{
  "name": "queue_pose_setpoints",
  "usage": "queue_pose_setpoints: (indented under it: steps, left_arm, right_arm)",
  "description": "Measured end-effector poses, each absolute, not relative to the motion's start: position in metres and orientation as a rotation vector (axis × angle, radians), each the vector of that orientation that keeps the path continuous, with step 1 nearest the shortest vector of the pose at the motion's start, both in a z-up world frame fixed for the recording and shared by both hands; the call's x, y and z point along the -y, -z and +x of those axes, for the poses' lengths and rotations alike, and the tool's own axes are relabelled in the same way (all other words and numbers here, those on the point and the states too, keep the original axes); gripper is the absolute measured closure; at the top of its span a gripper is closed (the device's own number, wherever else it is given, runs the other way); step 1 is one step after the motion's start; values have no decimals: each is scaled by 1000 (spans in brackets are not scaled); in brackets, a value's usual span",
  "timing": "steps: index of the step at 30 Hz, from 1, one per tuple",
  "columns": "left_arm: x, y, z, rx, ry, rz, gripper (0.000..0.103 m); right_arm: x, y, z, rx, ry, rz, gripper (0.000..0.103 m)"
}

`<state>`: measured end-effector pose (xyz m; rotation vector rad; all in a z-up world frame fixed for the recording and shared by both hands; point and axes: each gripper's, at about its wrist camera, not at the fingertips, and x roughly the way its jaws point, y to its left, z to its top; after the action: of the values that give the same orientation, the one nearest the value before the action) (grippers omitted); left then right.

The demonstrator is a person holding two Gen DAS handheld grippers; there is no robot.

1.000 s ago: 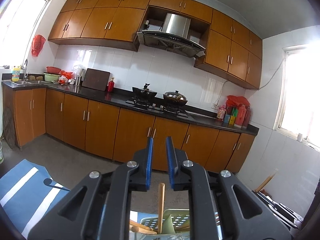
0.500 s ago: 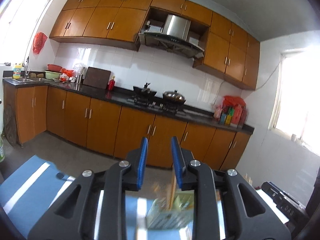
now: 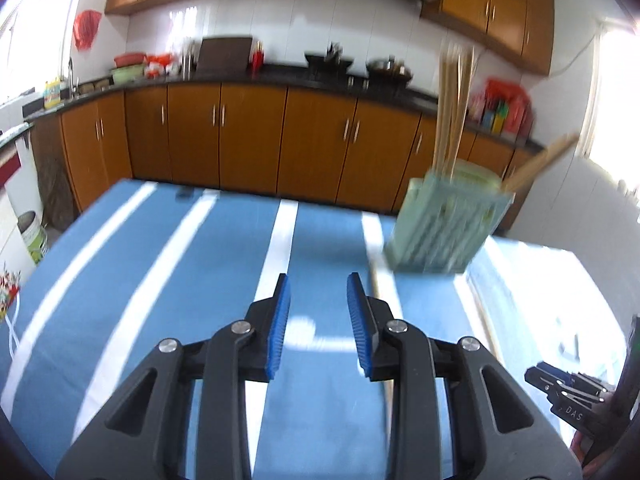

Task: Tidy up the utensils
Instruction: 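Move both open tools back down to the last chopsticks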

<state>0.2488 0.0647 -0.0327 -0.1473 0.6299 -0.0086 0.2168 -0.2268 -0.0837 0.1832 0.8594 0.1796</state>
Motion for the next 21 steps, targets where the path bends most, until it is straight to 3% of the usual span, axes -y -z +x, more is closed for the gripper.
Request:
queue_pose_setpoints:
  steps: [5, 7, 19, 21]
  left_arm:
    - [-55, 58, 241, -702, 36, -120, 73]
    - [-45, 59, 242, -721, 51, -109, 68]
    - [9, 94, 251, -853, 144, -33, 65]
    - [16, 103, 254, -879, 139, -16, 72]
  right_arm:
    - [200, 101, 215, -897, -170, 95, 76]
    - [198, 105, 214, -882, -114, 45, 96]
    - [275, 109, 224, -870, 149, 203, 96]
    - [273, 110, 223, -866, 136, 192, 96]
